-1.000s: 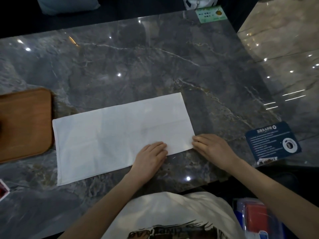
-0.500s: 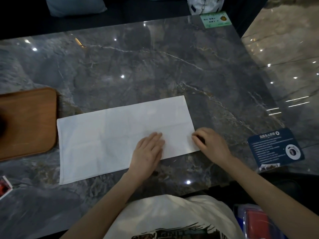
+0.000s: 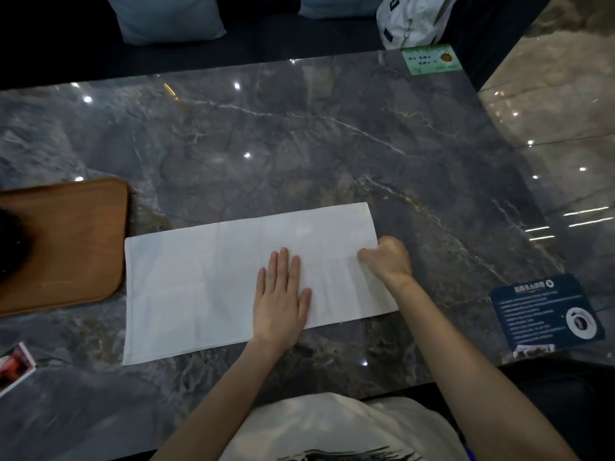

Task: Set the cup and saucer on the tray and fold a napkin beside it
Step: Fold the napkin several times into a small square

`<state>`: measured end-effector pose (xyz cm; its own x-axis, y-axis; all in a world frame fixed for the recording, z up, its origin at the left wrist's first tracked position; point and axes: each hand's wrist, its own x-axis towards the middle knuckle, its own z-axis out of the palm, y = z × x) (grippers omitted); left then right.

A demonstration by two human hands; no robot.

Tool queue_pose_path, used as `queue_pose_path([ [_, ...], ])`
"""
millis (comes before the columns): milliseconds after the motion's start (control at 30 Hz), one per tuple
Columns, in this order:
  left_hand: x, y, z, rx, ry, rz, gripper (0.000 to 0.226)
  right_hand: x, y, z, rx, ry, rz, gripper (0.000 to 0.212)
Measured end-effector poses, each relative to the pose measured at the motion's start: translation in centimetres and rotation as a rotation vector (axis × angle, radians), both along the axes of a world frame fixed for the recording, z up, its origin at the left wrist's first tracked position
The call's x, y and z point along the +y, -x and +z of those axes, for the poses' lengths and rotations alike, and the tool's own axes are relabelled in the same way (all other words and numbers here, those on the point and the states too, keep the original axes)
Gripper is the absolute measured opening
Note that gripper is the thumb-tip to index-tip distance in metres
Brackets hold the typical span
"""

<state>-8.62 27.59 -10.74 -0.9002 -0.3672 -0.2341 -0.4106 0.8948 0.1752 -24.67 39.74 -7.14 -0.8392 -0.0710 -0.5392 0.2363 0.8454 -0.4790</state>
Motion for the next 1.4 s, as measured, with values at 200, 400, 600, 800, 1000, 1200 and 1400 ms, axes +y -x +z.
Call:
queue_pose_path([
  [200,0.2,0.0,0.4,-0.041,-0.076,0.046,0.061,0.2,0.1,3.1,-0.029,0.236,0.028,0.011],
  [400,-1.5,0.5,2.5,0.001,-0.539,0.285,0.059,-3.0,-0.7,8.4,-0.234,0.557,0.130,0.051],
  [600,-4.6,0.8,9.2,0.383,-1.275,0.718,0.032,-8.6,-3.8,11.0,-0.314,0.646,0.276,0.049],
  [800,-5.9,-2.8,13.0,0.312,-1.154,0.532,0.056,-14.1,-7.4,10.6,-0.227,0.595,0.389,0.062],
  [1000,-8.5,-5.5,12.9,0.370,-1.072,0.676,0.050,-17.6,-8.0,11.2,-0.261,0.569,0.411,0.041],
  [1200,-10.2,-8.2,12.0,0.408,-1.240,0.788,0.042,-22.3,-4.5,9.6,0.099,0.281,0.888,0.044],
  [1400,-11.8,-10.5,10.6,0.464,-1.308,0.890,0.038,-26.1,-5.9,8.7,-0.165,0.382,0.994,0.022],
])
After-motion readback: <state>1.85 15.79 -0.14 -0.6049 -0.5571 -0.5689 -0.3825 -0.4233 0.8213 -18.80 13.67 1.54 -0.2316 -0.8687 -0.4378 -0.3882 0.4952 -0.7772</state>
